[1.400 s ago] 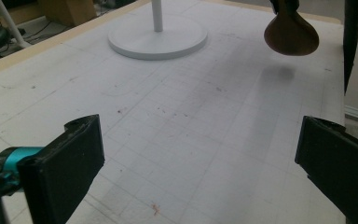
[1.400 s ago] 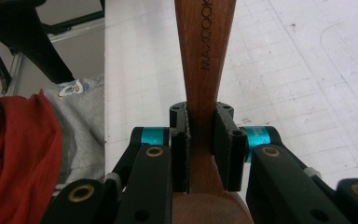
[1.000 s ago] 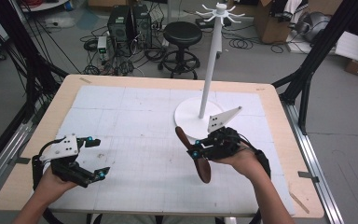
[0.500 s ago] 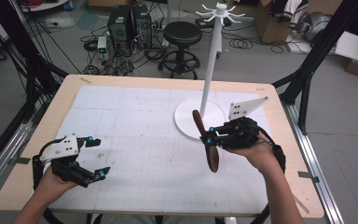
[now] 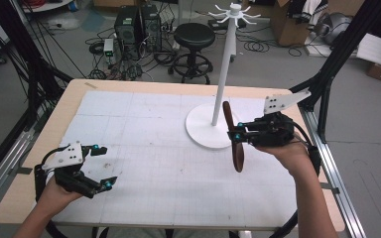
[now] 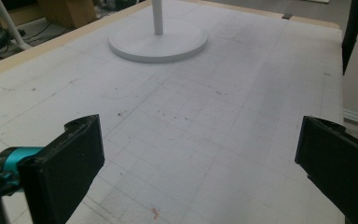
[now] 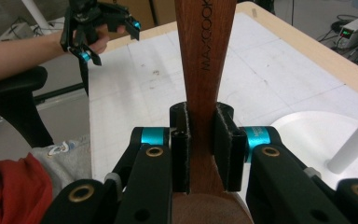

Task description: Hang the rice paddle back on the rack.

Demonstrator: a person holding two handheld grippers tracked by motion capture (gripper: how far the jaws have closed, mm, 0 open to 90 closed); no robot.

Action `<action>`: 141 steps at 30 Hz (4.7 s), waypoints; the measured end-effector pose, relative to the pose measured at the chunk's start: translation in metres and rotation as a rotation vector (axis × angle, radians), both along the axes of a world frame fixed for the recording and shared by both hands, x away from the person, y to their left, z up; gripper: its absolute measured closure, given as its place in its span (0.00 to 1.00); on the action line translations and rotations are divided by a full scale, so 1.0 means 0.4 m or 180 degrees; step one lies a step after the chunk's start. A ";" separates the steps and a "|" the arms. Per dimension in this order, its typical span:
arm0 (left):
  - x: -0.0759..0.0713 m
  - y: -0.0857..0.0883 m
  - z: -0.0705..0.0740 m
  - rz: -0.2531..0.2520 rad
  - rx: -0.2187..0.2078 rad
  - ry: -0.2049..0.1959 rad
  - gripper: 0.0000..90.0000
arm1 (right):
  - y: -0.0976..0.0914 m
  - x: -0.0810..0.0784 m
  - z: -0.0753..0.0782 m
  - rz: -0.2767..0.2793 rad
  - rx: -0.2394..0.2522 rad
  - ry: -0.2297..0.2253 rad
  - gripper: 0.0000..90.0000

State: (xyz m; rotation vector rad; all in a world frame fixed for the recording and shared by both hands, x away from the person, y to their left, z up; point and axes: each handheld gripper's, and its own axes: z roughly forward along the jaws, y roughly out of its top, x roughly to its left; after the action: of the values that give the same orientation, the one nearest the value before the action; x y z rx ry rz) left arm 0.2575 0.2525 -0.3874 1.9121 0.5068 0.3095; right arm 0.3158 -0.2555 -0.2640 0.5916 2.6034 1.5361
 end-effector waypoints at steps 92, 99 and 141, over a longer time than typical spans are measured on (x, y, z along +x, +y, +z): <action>0.001 -0.005 -0.002 -0.0059 0.0010 0.0030 0.02 | -0.087 0.238 0.301 -0.0900 0.0062 -0.0151 0.87; 0.002 -0.005 -0.003 -0.0063 0.0020 0.0030 0.02 | -0.081 0.248 0.298 -0.0939 0.0034 -0.0142 0.87; 0.000 -0.003 -0.001 -0.0078 0.0008 0.0019 0.02 | -0.055 0.271 0.275 -0.1020 -0.0008 -0.0197 0.86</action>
State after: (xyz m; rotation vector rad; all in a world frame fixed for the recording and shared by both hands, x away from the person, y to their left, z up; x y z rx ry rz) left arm 0.2574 0.2514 -0.3880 1.9206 0.4867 0.2886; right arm 0.4242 -0.2776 -0.1538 0.8941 2.3242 1.4241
